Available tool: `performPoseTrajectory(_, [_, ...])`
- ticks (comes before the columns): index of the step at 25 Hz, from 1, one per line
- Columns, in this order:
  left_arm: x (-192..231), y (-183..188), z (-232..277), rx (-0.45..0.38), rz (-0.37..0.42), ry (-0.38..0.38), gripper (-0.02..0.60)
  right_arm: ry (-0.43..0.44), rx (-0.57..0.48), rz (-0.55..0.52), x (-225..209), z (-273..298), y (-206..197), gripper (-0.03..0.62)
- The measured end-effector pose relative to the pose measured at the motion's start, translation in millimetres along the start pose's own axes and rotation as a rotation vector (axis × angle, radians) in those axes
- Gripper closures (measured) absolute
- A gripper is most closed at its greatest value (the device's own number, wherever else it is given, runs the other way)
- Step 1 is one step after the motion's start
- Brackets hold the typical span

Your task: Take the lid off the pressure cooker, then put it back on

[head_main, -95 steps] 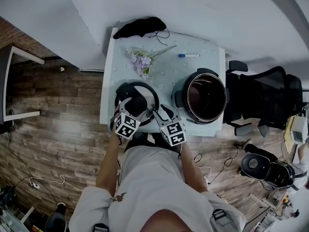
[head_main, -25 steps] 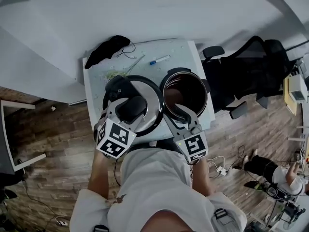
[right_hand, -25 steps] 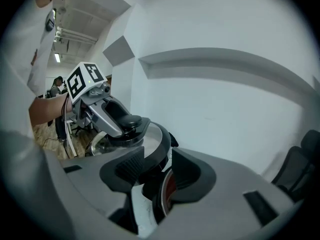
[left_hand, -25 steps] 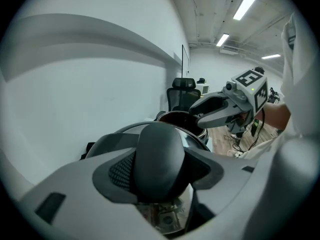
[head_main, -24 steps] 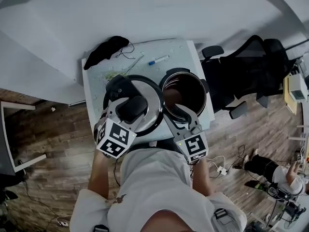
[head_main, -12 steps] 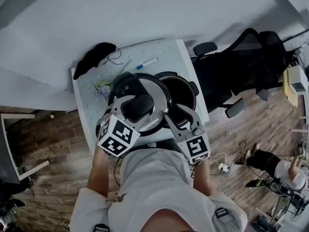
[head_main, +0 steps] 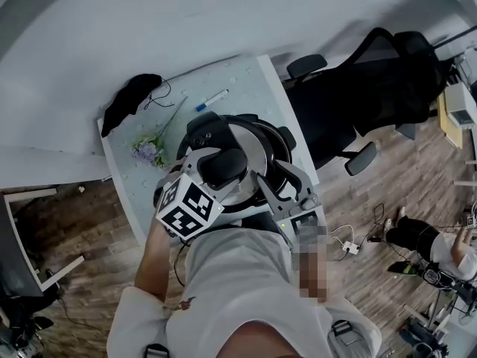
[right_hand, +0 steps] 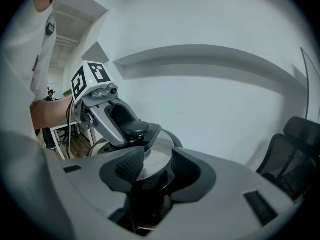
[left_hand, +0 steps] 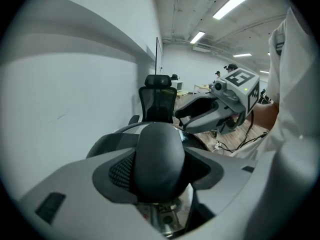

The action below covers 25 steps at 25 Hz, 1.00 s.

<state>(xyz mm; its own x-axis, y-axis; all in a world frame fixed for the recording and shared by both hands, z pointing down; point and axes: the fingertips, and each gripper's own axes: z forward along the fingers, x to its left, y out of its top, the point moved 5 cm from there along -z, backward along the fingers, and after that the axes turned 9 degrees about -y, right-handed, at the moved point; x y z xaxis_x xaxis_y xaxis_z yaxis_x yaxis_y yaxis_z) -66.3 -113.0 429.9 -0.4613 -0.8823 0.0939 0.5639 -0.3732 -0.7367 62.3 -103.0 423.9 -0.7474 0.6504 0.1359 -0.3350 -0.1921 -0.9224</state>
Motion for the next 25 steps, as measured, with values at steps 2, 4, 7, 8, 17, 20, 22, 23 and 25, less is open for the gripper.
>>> performPoseTrajectory(2, [1, 6, 10, 0.011, 0.018, -0.032, 0.307, -0.014, 0.012, 0.017, -7, -1, -5, 0.419])
performPoseTrajectory(4, [1, 11, 20, 0.024, 0.041, -0.068, 0.307, -0.029, 0.025, 0.035, -14, -2, -12, 0.419])
performPoseTrajectory(7, [0, 16, 33, 0.044, 0.079, -0.125, 0.307, -0.048, 0.038, 0.05, -21, -3, -17, 0.419])
performPoseTrajectory(8, [0, 17, 37, 0.052, 0.094, -0.143, 0.307, -0.053, 0.042, 0.057, -23, -4, -19, 0.42])
performPoseTrajectory(17, [-6, 22, 59, 0.119, 0.21, -0.279, 0.307, -0.092, 0.069, 0.099, -35, -7, -31, 0.419])
performPoseTrajectory(20, [-6, 23, 65, 0.126, 0.231, -0.304, 0.307, -0.11, 0.076, 0.106, -39, -9, -34, 0.419])
performPoseTrajectory(22, [-6, 23, 68, 0.128, 0.246, -0.319, 0.307, -0.111, 0.08, 0.108, -39, -9, -36, 0.42])
performPoseTrajectory(23, [-6, 23, 69, 0.129, 0.254, -0.326, 0.307, -0.106, 0.081, 0.108, -38, -8, -37, 0.419])
performPoseTrajectory(25, [-6, 23, 71, 0.132, 0.266, -0.337, 0.307, -0.098, 0.082, 0.109, -36, -8, -37, 0.419])
